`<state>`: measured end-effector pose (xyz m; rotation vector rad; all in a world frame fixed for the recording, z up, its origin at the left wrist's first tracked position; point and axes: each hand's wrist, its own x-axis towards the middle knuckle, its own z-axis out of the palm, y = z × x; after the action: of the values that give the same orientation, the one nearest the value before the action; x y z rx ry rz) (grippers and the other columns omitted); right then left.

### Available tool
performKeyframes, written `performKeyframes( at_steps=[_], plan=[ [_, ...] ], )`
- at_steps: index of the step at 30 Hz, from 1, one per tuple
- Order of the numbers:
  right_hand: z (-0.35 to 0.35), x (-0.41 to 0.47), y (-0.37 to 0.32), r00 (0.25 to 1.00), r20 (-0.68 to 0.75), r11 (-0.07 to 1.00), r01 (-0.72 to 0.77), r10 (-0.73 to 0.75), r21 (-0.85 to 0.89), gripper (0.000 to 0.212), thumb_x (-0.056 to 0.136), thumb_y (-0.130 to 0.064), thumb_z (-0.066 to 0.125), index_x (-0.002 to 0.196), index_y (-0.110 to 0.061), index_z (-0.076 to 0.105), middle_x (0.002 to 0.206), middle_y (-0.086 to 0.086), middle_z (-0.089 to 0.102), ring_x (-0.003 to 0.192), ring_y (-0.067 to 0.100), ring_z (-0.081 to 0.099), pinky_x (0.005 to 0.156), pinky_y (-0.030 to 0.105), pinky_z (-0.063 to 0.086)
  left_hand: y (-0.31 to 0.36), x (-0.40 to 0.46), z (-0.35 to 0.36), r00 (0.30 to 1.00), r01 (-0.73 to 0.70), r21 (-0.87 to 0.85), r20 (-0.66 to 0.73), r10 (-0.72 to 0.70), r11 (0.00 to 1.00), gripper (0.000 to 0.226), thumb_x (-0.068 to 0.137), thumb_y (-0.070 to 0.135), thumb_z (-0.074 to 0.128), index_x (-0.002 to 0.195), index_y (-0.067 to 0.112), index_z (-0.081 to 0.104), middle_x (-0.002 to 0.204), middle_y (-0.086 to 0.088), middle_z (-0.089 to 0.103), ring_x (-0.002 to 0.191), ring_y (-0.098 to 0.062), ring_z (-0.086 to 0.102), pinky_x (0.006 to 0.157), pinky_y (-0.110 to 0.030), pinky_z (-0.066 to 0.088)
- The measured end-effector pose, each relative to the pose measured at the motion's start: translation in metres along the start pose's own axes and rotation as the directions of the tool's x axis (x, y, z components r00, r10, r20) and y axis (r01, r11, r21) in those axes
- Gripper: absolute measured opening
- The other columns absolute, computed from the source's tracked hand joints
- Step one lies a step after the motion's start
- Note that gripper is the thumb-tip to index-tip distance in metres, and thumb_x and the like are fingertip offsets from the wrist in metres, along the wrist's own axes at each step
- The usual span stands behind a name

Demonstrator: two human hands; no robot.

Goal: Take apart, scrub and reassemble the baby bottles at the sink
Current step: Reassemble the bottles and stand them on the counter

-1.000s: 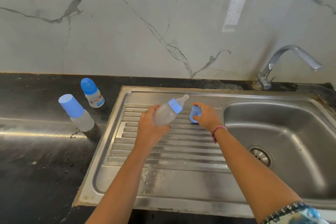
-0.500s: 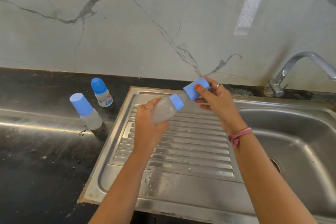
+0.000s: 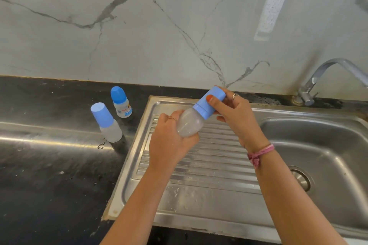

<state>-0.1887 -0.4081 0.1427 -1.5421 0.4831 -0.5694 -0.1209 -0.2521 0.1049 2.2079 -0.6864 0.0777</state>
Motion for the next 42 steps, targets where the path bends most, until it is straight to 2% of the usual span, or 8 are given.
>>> performKeyframes(
  at_steps=[8, 13, 17, 22, 27, 32, 39, 42],
  plan=[
    [0.024, -0.011, 0.004, 1.000, -0.018, 0.999, 0.008, -0.008, 0.034, 0.022, 0.086, -0.032, 0.072, 0.103, -0.019, 0.067, 0.086, 0.000, 0.077, 0.082, 0.014, 0.074, 0.077, 0.027, 0.059, -0.007, -0.002, -0.022, 0.995, -0.067, 0.105, -0.069, 0.074, 0.992, 0.069, 0.068, 0.033, 0.081, 0.131, 0.025, 0.054, 0.099, 0.006, 0.039, 0.080, -0.012, 0.046, 0.064, -0.018, 0.036],
    [0.035, -0.017, -0.003, 0.995, -0.092, 0.999, -0.035, 0.036, 0.016, 0.062, 0.068, -0.048, 0.080, 0.111, -0.008, 0.059, 0.080, -0.004, 0.075, 0.074, 0.008, 0.072, 0.068, 0.028, 0.060, -0.011, -0.002, -0.029, 0.989, -0.121, 0.115, -0.071, 0.130, 0.986, 0.069, 0.069, 0.029, 0.083, 0.132, 0.022, 0.054, 0.102, 0.006, 0.036, 0.085, -0.012, 0.045, 0.068, -0.021, 0.040],
    [0.014, -0.016, -0.014, 0.989, 0.138, 0.998, -0.057, 0.054, 0.019, 0.069, 0.062, -0.055, 0.079, 0.115, -0.018, 0.055, 0.092, -0.004, 0.075, 0.086, 0.011, 0.072, 0.076, 0.032, 0.057, -0.015, 0.000, -0.035, 0.996, -0.075, -0.087, -0.052, 0.071, 0.993, 0.066, 0.068, 0.034, 0.081, 0.128, 0.031, 0.054, 0.103, 0.008, 0.045, 0.082, -0.008, 0.053, 0.065, -0.014, 0.041],
    [-0.003, -0.013, -0.009, 0.931, 0.354, 0.961, -0.018, -0.084, 0.275, 0.064, 0.080, -0.012, 0.071, 0.138, -0.023, 0.047, 0.132, 0.004, 0.061, 0.125, 0.019, 0.056, 0.102, 0.034, 0.047, -0.012, 0.002, -0.035, 0.997, -0.074, -0.179, -0.013, 0.073, 0.981, 0.070, 0.067, 0.036, 0.083, 0.130, 0.031, 0.053, 0.104, 0.009, 0.047, 0.083, -0.004, 0.052, 0.061, -0.005, 0.038],
    [0.021, -0.019, -0.006, 0.982, 0.176, 0.931, -0.005, -0.063, 0.365, 0.050, 0.070, -0.023, 0.079, 0.117, -0.013, 0.064, 0.111, 0.003, 0.072, 0.111, 0.017, 0.065, 0.091, 0.024, 0.050, -0.013, 0.001, -0.028, 0.997, -0.071, -0.145, -0.047, 0.065, 0.987, 0.069, 0.071, 0.032, 0.081, 0.133, 0.025, 0.052, 0.110, 0.003, 0.048, 0.088, -0.010, 0.052, 0.067, -0.010, 0.042],
    [0.048, -0.028, -0.002, 0.987, -0.154, 0.961, 0.007, 0.037, 0.275, 0.048, 0.079, -0.030, 0.079, 0.114, -0.003, 0.062, 0.110, 0.013, 0.070, 0.105, 0.023, 0.067, 0.096, 0.037, 0.051, -0.008, -0.003, -0.022, 0.993, -0.096, -0.123, -0.078, 0.087, 0.988, 0.066, 0.072, 0.030, 0.082, 0.130, 0.021, 0.053, 0.112, 0.000, 0.050, 0.091, -0.015, 0.053, 0.073, -0.025, 0.049],
    [0.003, -0.016, -0.014, 0.936, 0.350, 0.933, -0.086, -0.046, 0.351, 0.054, 0.083, -0.016, 0.065, 0.134, -0.023, 0.049, 0.134, 0.003, 0.060, 0.122, 0.022, 0.059, 0.095, 0.035, 0.053, -0.003, 0.005, -0.035, 0.921, 0.190, -0.439, 0.390, -0.005, 0.878, 0.053, 0.060, 0.041, 0.088, 0.100, 0.043, 0.054, 0.096, 0.015, 0.065, 0.080, 0.001, 0.064, 0.072, -0.026, 0.058],
    [0.012, -0.016, -0.014, 0.953, 0.295, 0.932, -0.049, -0.064, 0.360, 0.042, 0.085, -0.018, 0.064, 0.126, -0.016, 0.056, 0.125, 0.008, 0.066, 0.119, 0.024, 0.061, 0.096, 0.035, 0.052, -0.003, 0.007, -0.033, 0.855, 0.272, -0.461, 0.519, 0.009, 0.845, 0.054, 0.061, 0.043, 0.086, 0.104, 0.042, 0.054, 0.093, 0.013, 0.066, 0.078, -0.006, 0.067, 0.068, -0.030, 0.060]
  ],
)
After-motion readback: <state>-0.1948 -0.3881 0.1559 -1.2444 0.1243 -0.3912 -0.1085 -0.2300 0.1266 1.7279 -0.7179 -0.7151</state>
